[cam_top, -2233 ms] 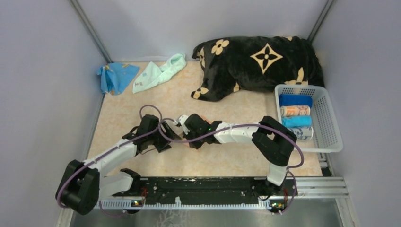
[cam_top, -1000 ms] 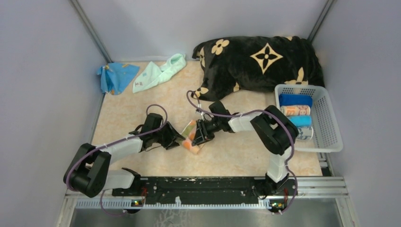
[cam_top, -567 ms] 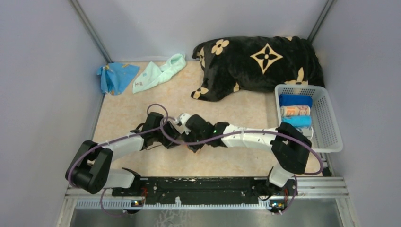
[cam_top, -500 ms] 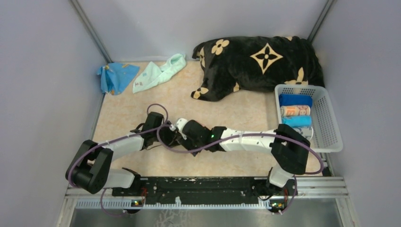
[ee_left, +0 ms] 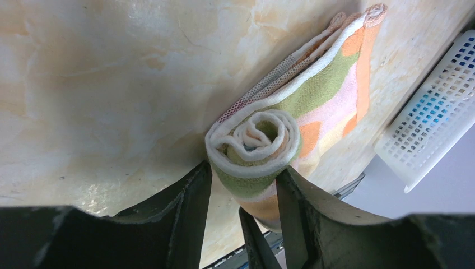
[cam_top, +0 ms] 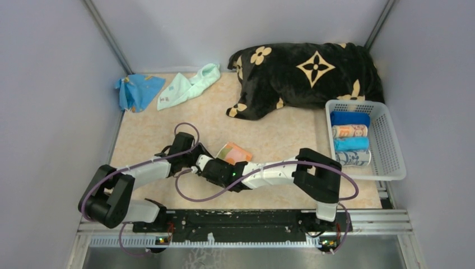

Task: Roll the towels
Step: Roll the towel at the center of the board.

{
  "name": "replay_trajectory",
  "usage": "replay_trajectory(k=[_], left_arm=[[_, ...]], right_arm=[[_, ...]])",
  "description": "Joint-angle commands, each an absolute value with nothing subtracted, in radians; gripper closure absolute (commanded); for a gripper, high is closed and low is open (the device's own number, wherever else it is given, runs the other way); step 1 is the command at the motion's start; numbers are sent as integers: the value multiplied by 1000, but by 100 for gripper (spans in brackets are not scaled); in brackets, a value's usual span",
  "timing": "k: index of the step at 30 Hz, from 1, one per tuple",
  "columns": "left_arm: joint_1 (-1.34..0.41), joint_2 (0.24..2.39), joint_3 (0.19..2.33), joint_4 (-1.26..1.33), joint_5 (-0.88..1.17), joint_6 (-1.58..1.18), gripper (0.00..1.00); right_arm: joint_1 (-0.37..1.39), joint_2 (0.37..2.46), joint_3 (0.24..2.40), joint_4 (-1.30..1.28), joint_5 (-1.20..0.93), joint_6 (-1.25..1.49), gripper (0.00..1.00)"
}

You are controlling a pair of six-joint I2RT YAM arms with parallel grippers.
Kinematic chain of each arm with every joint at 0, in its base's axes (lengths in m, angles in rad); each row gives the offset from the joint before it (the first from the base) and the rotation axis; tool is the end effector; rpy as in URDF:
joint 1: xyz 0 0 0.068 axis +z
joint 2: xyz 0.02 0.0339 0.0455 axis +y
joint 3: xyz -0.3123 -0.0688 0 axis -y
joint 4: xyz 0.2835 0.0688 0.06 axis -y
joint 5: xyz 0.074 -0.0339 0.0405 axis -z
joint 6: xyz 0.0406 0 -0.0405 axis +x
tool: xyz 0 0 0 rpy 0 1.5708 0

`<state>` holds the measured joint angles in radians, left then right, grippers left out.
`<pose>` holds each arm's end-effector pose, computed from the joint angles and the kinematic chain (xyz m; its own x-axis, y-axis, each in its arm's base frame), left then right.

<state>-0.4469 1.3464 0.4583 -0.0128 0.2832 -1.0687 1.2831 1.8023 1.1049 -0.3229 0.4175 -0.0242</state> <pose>0.2170 -0.1166 0.1473 -0.8411 -0.5302 -0.1068 -0.3447 0.6776 -0.6497 0.1309 0.3843 0.1867 -0.2220 -0.8282 -0.5146 -0.8220 0.4429 -0.3581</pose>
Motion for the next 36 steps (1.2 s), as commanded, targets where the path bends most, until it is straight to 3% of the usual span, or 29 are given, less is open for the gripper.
replay_trajectory(k=[1,12,36], left_arm=[[-444,1394,429,-101,192,-1042,46],[-444,1394,422,-104,192,-1043,47],[-444,1394,438,-125,180,-1025,47]], right_arm=[[1298,1846,1165,-308,483,-51,54],[1327,1720,1214,-366,487,-44,52],[1288,1911,1118,-314,540,-5,49]])
